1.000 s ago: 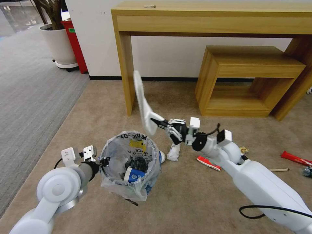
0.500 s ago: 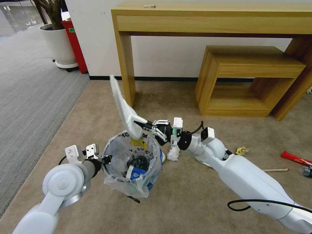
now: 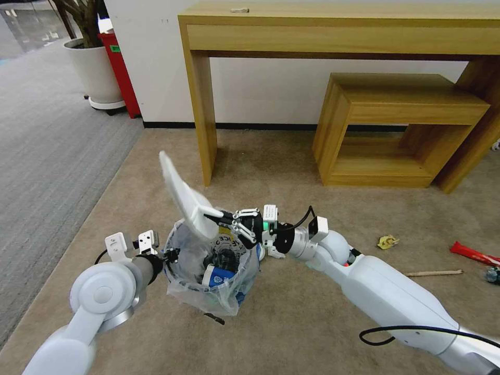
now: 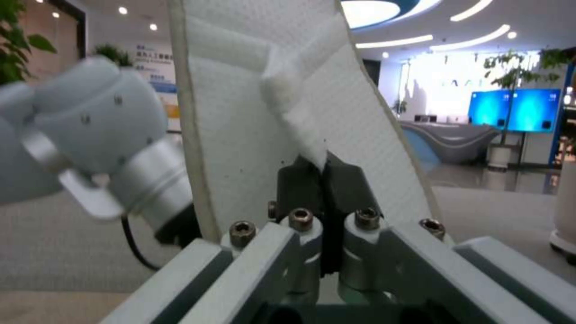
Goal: Pick up the trash bin and place the garbage on the floor into it.
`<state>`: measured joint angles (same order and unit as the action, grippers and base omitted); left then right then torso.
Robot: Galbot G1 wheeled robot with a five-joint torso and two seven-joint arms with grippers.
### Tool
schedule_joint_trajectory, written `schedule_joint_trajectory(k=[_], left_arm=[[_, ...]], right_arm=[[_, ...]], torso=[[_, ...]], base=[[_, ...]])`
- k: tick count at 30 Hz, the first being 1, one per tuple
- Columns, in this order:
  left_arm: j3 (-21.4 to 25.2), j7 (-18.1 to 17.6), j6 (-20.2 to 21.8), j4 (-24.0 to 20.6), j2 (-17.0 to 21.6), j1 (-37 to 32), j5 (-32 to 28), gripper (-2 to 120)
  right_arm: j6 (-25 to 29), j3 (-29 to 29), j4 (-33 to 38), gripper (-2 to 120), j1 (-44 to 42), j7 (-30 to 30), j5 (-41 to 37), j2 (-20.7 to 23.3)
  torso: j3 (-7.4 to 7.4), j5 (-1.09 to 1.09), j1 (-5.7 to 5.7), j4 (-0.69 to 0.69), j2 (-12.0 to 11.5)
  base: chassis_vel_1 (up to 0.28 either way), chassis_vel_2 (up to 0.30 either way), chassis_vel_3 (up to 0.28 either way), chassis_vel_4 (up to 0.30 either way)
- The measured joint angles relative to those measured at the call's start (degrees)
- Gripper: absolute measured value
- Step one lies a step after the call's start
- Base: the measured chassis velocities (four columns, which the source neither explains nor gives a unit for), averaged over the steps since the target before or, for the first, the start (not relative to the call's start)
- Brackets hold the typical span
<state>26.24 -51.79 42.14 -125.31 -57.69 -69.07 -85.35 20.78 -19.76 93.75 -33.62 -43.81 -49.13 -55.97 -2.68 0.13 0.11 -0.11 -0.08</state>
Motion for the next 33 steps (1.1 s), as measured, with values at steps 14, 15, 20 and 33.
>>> schedule_joint_trajectory(k=[14,15,20,33], left_arm=[[1.0,0.5,0.0,-1.8,0.3,-1.5,0.0,0],[1.1,0.6,0.0,-2.0,0.3,-1.7,0.0,0],[1.5,0.9,0.0,-2.5,0.3,-2.2,0.1,0],[2.1,0.9,0.0,-4.4,0.2,-3.8,-0.1,0]], right_arm=[[0.9,-0.8,-4.0,0,-1.0,-0.5,2.4,-1.4],[0.8,-0.8,-4.2,2,-1.2,-0.4,2.6,-1.4],[0.8,-0.8,-4.8,15,-1.5,-0.3,3.3,-1.4],[1.1,-0.2,-5.2,65,-1.8,0.2,3.6,-1.1]], torso=[[0.00,0.00,0.00,0.00,0.0],[0.00,0.00,0.00,0.00,0.0],[0.00,0.00,0.00,0.00,0.0],[0.00,0.00,-0.01,0.00,0.0]], base=[[0.000,0.000,0.000,0.000],[0.000,0.000,0.000,0.000],[0.000,0.000,0.000,0.000],[0.000,0.000,0.000,0.000]])
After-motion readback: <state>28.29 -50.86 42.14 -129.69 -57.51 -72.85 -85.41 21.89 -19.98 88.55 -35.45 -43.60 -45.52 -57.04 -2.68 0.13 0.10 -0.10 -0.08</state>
